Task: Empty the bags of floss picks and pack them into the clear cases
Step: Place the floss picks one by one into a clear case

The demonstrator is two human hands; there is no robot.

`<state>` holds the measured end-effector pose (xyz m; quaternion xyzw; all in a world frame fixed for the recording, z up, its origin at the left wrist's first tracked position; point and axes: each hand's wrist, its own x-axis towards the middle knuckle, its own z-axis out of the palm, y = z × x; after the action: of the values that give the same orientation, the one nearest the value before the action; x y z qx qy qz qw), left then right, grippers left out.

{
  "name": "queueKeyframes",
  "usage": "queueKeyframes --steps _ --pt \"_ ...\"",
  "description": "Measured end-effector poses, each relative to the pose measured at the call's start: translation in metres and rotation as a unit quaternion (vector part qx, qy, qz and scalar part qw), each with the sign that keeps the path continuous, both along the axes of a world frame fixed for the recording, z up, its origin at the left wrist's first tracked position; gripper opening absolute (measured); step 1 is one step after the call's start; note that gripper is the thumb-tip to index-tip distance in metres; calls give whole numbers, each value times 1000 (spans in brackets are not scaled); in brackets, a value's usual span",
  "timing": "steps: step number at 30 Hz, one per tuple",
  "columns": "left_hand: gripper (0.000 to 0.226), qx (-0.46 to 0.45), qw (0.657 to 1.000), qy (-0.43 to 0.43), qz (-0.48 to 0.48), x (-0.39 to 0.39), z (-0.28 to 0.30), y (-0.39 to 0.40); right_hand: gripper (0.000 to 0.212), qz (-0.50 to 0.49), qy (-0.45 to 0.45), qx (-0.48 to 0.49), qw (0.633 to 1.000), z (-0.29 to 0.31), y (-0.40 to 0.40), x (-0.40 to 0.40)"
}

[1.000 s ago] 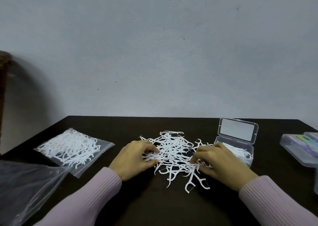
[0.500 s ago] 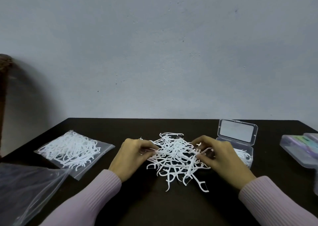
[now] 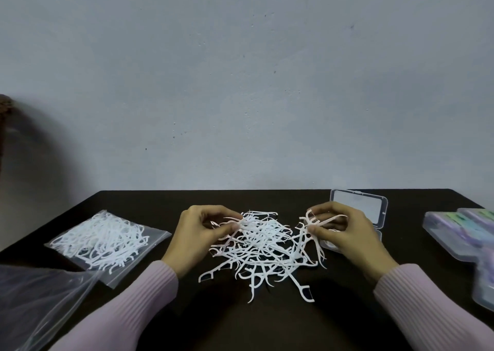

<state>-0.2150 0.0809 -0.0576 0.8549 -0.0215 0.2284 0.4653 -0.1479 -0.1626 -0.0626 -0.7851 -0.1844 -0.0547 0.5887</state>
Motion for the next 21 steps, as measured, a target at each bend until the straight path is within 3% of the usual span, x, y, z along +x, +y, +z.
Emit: queueKeyframes --steps 8,14,21 --pt "17 -185 981 -13 -54 19 9 -29 20 -58 69 132 987 7 -18 13" --pt "18 -252 963 1 -99 51 13 -77 22 -123 -19 -14 992 14 -46 27" --pt "16 -276 951 41 -136 81 4 -107 21 -85 -56 -138 985 2 -52 34"
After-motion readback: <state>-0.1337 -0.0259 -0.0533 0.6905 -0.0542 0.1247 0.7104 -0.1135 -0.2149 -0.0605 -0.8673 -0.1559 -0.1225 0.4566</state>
